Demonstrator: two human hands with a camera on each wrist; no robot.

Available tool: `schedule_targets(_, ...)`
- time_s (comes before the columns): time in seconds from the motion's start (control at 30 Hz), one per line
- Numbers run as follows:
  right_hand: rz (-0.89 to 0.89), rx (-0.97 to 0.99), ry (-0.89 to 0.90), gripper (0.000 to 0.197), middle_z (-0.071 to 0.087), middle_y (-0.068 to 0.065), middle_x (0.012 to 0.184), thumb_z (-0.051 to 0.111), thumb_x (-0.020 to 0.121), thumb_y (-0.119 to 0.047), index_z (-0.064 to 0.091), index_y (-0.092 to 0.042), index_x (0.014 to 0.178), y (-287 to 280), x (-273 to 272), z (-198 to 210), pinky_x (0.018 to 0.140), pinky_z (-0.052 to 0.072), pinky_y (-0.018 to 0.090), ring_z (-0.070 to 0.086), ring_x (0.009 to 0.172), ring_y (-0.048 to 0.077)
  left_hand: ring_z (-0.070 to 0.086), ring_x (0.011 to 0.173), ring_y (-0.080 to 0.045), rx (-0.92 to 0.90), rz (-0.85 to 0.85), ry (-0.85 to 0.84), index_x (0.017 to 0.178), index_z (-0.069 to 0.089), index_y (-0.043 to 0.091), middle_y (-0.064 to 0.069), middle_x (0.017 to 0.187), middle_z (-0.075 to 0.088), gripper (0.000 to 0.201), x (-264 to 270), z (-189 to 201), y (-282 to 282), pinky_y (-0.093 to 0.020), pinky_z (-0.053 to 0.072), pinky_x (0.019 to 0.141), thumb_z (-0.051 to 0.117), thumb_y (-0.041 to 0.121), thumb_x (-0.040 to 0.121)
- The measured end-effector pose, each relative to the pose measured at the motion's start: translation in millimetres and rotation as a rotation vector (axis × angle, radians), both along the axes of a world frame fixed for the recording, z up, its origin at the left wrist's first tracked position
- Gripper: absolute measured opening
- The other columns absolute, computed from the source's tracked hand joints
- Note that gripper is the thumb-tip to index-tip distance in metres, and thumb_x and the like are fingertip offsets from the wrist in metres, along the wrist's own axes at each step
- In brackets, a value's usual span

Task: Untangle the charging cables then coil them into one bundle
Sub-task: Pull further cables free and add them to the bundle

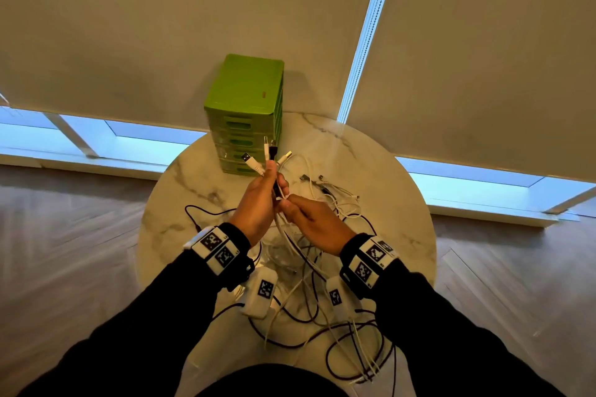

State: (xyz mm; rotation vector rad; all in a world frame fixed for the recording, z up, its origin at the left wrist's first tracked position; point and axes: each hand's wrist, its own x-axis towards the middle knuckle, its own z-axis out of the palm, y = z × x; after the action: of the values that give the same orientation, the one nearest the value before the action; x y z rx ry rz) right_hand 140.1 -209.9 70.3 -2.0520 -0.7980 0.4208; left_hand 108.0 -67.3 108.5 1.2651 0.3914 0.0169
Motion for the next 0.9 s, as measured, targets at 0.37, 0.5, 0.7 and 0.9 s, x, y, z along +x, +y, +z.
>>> schedule_targets(0.37, -0.099, -0.554, 0.108, 0.053, 0.069, 0.01, 0.11, 0.025, 0.103, -0.055, 0.063, -0.019, 0.115, -88.4, 7.5, -78.5, 0.102, 0.041, 0.044, 0.063, 0.106, 0.031, 0.024, 0.048, -0.004, -0.135, 0.172, -0.203, 0.078, 0.043, 0.022, 0.012, 0.056, 0.03, 0.038, 20.1, 45.0, 50.8, -0.017, 0.025, 0.046, 0.031, 0.043, 0.108)
schedule_targets(0.5, -0.214, -0.605, 0.007, 0.045, 0.07, 0.009, 0.109, 0.028, 0.105, -0.051, 0.061, -0.021, 0.112, -90.1, 24.9, -72.4, 0.089, 0.039, 0.038, 0.063, 0.107, 0.032, 0.025, 0.054, -0.008, 0.129, 0.144, -0.208, 0.078, 0.045, 0.021, 0.008, 0.062, 0.027, 0.043, 19.9, 52.1, 68.7, -0.022, 0.025, 0.051, 0.03, 0.049, 0.107)
schedule_targets(0.7, -0.234, -0.071, -0.005, 0.036, 0.059, 0.002, 0.077, 0.039, 0.108, -0.032, 0.056, -0.013, 0.083, -26.2, 35.1, 0.4, 0.073, 0.039, 0.026, 0.056, 0.074, 0.011, 0.031, 0.059, -0.007, 0.385, -0.017, -0.113, 0.089, 0.052, 0.022, 0.009, 0.069, 0.032, 0.039, 1.8, 5.6, 38.5, -0.028, 0.029, 0.059, 0.034, 0.053, 0.105)
schedule_targets(0.9, 0.053, -0.027, -0.02, 0.035, 0.059, -0.002, 0.079, 0.04, 0.107, -0.035, 0.06, -0.014, 0.088, -1.3, 19.6, 40.6, 0.073, 0.044, 0.024, 0.051, 0.07, 0.003, 0.032, 0.048, -0.006, 0.29, -0.117, 0.004, 0.096, 0.058, 0.014, 0.012, 0.055, 0.035, 0.05, -2.9, 2.6, 16.1, -0.021, 0.03, 0.048, 0.034, 0.057, 0.103)
